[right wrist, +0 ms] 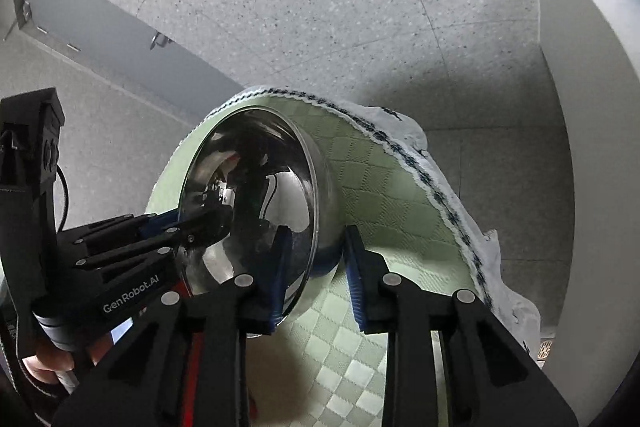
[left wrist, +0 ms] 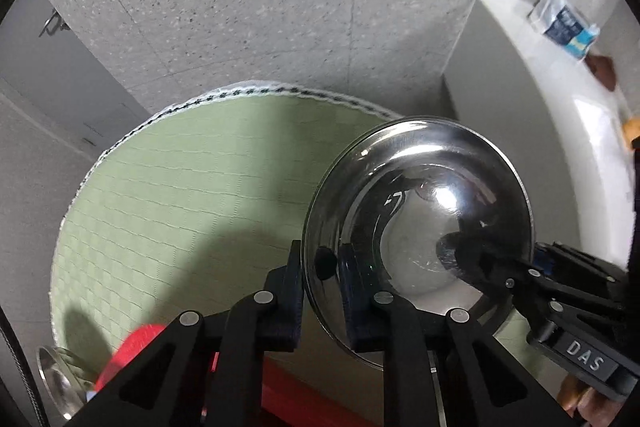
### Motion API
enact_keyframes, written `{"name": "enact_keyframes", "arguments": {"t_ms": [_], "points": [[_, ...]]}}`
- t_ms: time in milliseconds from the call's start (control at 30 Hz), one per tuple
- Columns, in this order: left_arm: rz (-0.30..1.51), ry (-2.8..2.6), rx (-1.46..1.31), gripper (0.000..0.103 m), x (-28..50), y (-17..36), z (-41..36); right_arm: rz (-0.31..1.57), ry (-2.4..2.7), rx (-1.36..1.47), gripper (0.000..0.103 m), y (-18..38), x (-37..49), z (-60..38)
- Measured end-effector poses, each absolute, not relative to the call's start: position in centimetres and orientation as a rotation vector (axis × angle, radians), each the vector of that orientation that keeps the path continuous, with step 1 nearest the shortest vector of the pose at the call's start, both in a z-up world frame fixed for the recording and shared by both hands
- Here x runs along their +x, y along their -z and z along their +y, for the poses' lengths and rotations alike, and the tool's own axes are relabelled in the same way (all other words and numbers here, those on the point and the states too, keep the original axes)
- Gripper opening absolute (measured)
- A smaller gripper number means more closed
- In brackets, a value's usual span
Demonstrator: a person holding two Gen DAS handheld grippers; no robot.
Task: Organize plates and bowls
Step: 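Carry the steel bowl and lower it into another steel bowl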
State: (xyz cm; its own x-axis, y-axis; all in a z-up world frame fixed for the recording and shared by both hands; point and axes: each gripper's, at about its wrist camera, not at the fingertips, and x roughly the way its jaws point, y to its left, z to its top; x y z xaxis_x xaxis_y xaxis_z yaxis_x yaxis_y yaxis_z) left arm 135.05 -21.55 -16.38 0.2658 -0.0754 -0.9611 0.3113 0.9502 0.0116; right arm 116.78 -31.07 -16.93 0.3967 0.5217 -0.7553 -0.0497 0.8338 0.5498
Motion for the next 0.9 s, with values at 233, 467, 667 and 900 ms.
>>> {"name": "enact_keyframes", "arguments": {"t_ms": [233, 467, 667, 900], "points": [[1.147, 0.358, 0.159, 0.012, 131.9, 11.4, -20.4, 1.002, -0.343, 0.483, 0.025, 11.8, 112.2, -31.5], [1.041, 0.433, 0.124, 0.012, 127.2, 7.6, -14.7, 0.894, -0.292, 0.44, 0.025, 6.1, 106.1, -27.3], [0.989, 0.455, 0.112, 0.012, 121.5, 4.3, -5.2, 0.842, -0.264, 0.389, 0.025, 3.5, 101.7, -19.6], [0.978, 0.389, 0.103, 0.012, 116.1, 1.3, 7.4, 0.855, -0.308, 0.356, 0.025, 3.5, 99.4, -9.7]]}}
